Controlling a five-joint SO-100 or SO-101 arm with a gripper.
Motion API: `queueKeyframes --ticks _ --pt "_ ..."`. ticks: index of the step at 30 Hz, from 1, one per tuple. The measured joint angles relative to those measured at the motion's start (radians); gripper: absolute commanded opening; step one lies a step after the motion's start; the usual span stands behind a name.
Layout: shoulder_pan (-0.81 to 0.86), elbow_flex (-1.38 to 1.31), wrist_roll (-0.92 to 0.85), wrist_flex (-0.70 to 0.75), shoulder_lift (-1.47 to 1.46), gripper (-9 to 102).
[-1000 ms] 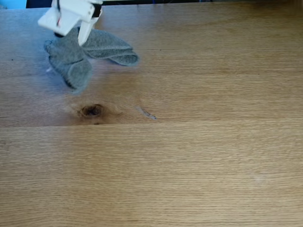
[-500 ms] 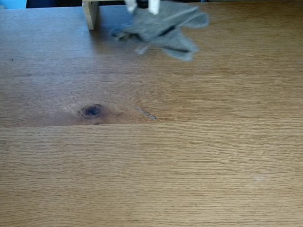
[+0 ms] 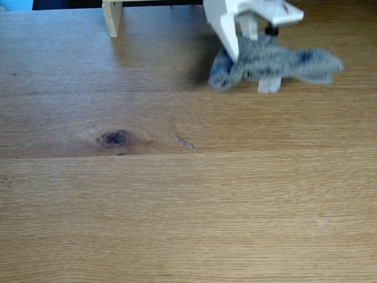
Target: Clean the area in front of the robot
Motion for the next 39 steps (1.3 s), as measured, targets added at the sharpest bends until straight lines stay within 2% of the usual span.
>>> queueKeyframes --ticks 5,8,13,18,23,29,34,39 --pt "0.055 0.0 -0.06 -0.318 -0.29 0" --pt "0.097 -0.003 -0.078 -0.437 -0.403 0" --pt "0.164 -0.098 -0.135 -0.494 -0.583 0" --pt "0.242 -0.307 -0.195 -0.471 -0.726 0" --pt "0.344 -0.641 -0.213 -0.316 -0.857 0" --pt "0.453 -1.019 -0.192 0.009 -0.96 0" --pt "0.479 -1.135 -0.138 0.333 -0.953 0" --pt "0.437 -1.114 -0.021 0.667 -0.847 0"
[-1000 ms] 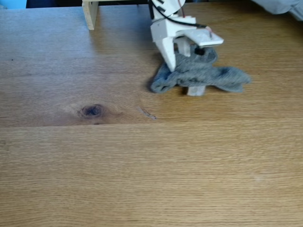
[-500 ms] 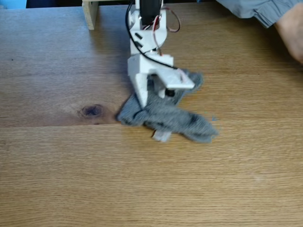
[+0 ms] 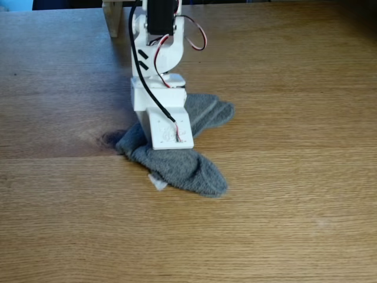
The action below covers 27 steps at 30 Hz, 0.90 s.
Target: Clean the area in front of the robot
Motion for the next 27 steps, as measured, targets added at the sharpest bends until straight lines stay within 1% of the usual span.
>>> queueKeyframes --ticks 2,4,6,8,11,14,17,21,23,25,27 --pt "-0.051 0.029 0.037 0.103 0.054 0" --pt "-0.109 0.067 0.075 0.16 0.1 0" --pt "-0.183 0.117 0.095 0.172 0.141 0" --pt "-0.262 0.176 0.104 0.147 0.179 0" --pt "-0.38 0.25 0.095 0.034 0.202 0" --pt "-0.417 0.287 0.06 -0.135 0.193 0" --pt "-0.393 0.29 -0.006 -0.321 0.12 0" --pt "-0.308 0.287 -0.123 -0.603 0.003 0" --pt "-0.255 0.285 -0.172 -0.713 -0.043 0" --pt "-0.192 0.282 -0.195 -0.744 -0.069 0" --pt "-0.12 0.272 -0.196 -0.718 -0.072 0"
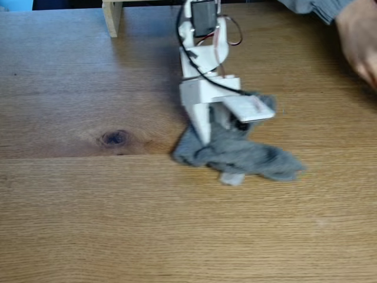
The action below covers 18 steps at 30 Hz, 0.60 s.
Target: Clean the area in front of the robot
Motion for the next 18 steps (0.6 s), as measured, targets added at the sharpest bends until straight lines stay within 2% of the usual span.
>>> queueKeyframes --ticks 3,8,14,18 --pt "0.118 -0.002 0.038 0.109 0.002 0" --pt "0.244 -0.003 0.138 0.382 0.074 0" --pt "0.227 -0.003 0.29 0.746 0.175 0" --pt "0.167 0.012 0.334 0.819 0.278 0"
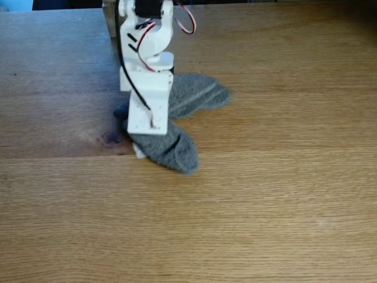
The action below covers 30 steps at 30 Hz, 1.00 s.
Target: Clean the area in front of the robot
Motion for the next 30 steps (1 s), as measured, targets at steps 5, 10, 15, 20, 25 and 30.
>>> queueKeyframes --ticks 5,10,15,20,25,30 --pt "-0.064 0.008 -0.048 0.012 0.153 0" --pt "-0.003 0.023 -0.104 0.104 0.35 0" --pt "0.186 0.025 -0.181 0.236 0.477 0" --pt "0.428 0.025 -0.238 0.318 0.503 0" --pt "0.629 0.031 -0.272 0.383 0.502 0" --pt "0.739 0.031 -0.265 0.397 0.426 0"
